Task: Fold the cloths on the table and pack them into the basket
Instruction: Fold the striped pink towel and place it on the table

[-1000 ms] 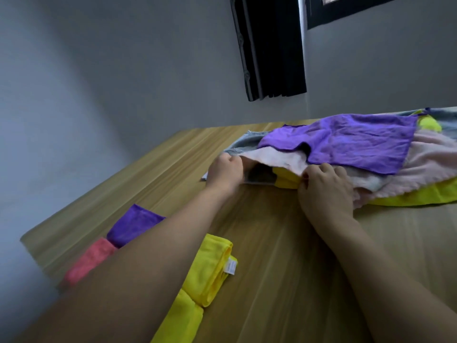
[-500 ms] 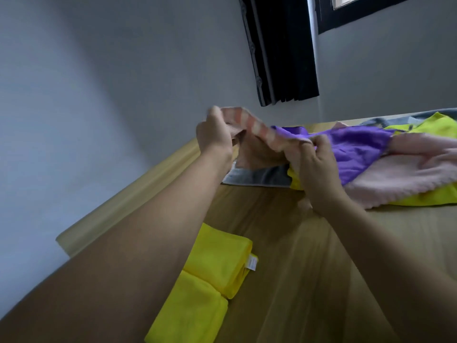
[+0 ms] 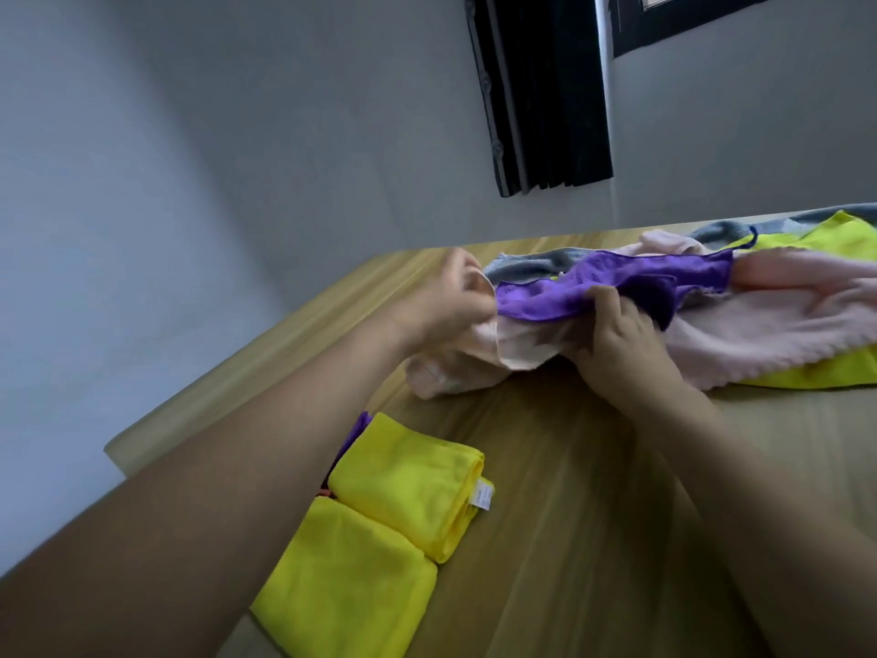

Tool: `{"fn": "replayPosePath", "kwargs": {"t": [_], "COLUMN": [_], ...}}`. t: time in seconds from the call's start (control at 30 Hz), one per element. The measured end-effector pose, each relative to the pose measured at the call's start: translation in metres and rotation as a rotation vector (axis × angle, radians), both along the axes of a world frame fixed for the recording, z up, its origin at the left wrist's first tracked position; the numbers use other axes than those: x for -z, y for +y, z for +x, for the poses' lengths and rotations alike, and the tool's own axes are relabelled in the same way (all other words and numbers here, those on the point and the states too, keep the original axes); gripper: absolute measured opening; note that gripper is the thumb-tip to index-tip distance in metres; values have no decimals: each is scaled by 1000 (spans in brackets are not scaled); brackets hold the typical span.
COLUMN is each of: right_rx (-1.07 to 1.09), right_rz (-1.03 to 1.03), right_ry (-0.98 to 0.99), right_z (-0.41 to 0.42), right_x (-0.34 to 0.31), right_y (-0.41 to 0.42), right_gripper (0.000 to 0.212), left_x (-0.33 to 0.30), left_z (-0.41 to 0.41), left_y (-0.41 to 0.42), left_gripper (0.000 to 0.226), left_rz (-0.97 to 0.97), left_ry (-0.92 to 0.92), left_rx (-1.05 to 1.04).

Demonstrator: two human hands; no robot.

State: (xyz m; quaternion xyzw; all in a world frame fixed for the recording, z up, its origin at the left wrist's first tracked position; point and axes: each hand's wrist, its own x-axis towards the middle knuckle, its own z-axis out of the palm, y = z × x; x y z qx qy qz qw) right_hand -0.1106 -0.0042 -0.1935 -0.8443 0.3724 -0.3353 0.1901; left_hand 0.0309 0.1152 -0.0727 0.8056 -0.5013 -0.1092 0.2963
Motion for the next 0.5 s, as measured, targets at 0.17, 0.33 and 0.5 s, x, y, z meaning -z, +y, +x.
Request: {"fn": "replayPosePath", "kwargs": {"t": [0.17, 0.33, 0.5], "right_rx": [-31, -78, -78], "right_rz": [-33, -102, -58], "right_ry": [-13, 91, 103], "right_z": [3, 9, 9], "right_x": [-11, -6, -17], "right_y": [0, 8, 15], "right_gripper": [101, 126, 120], "left_x": [23, 6, -30], "left_z": [2, 5, 6], "left_y": [9, -2, -18], "left_gripper": [13, 25, 23], "left_rz": [534, 0, -573], "left_ry": [-876, -368, 502], "left_rx": [35, -129, -278]}}
